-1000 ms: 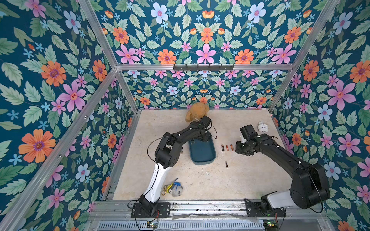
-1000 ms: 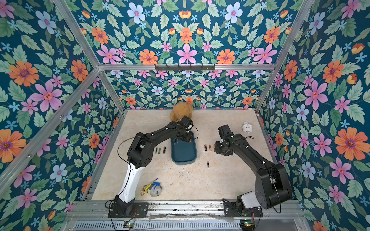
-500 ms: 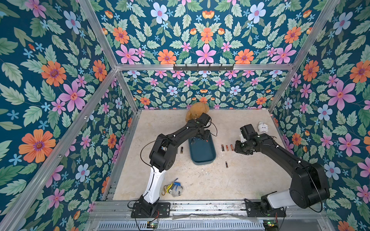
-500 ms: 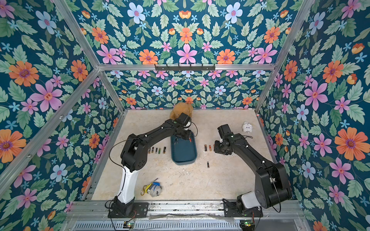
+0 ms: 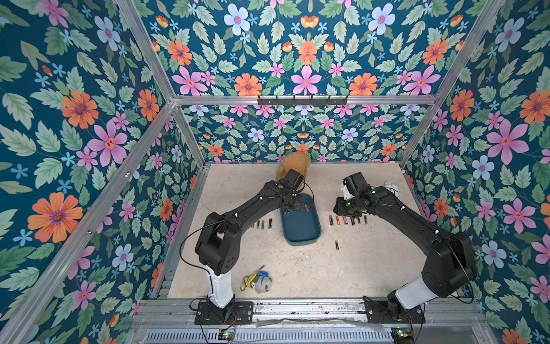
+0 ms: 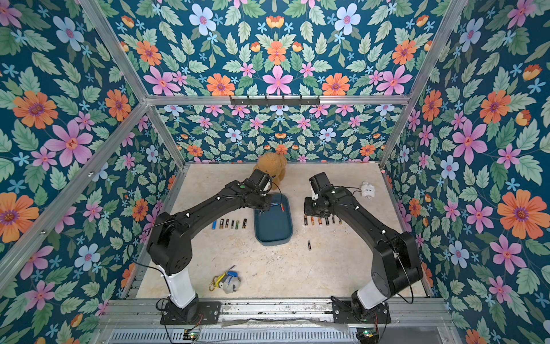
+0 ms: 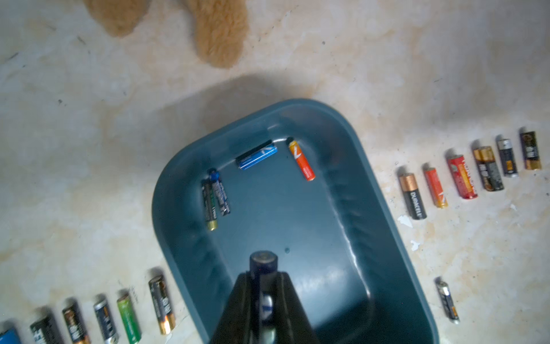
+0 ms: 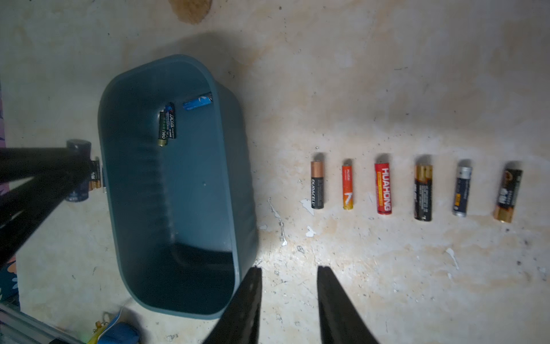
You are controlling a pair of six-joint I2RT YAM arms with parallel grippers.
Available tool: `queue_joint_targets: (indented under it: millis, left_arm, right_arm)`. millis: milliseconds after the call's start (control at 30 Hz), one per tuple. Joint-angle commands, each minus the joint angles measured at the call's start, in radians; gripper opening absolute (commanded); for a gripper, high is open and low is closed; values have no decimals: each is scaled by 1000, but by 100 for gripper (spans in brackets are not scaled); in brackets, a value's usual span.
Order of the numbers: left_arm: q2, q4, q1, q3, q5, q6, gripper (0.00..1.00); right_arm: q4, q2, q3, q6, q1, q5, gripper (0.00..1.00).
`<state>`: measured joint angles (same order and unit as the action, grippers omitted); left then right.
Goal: Take the batteries out of the storage box
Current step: Pick up the battery from the storage box, then place the battery at the center of the board.
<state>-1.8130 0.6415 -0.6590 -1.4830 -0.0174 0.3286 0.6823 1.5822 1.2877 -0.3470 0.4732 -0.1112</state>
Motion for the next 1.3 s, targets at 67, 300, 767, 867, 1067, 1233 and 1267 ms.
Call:
queue_joint_targets:
  millis: [67, 300, 767, 867, 1067, 1233, 1267]
  left_arm:
    - [123, 30, 15, 132, -66, 76, 19]
    - [286, 49, 43, 297, -82, 121, 20]
    - [325, -59, 45, 531, -62, 229, 20]
    - [308, -82, 45, 552, -56, 246, 21]
    - [282, -121, 46, 587, -48, 270, 21]
    - [261, -139, 45, 605, -36, 274, 22]
    - [260, -144, 45, 608, -35, 275, 21]
  right_arm:
    - [37, 52, 73, -2, 26, 28, 37]
    - [48, 126, 127, 5, 39, 22, 37]
    - [67, 159, 150, 25, 41, 21, 37]
    - [70, 161, 150, 28, 41, 19, 37]
    - [75, 163, 155, 32, 41, 21, 37]
    - [76, 161, 151, 34, 41, 22, 37]
    - [75, 161, 150, 33, 41, 23, 37]
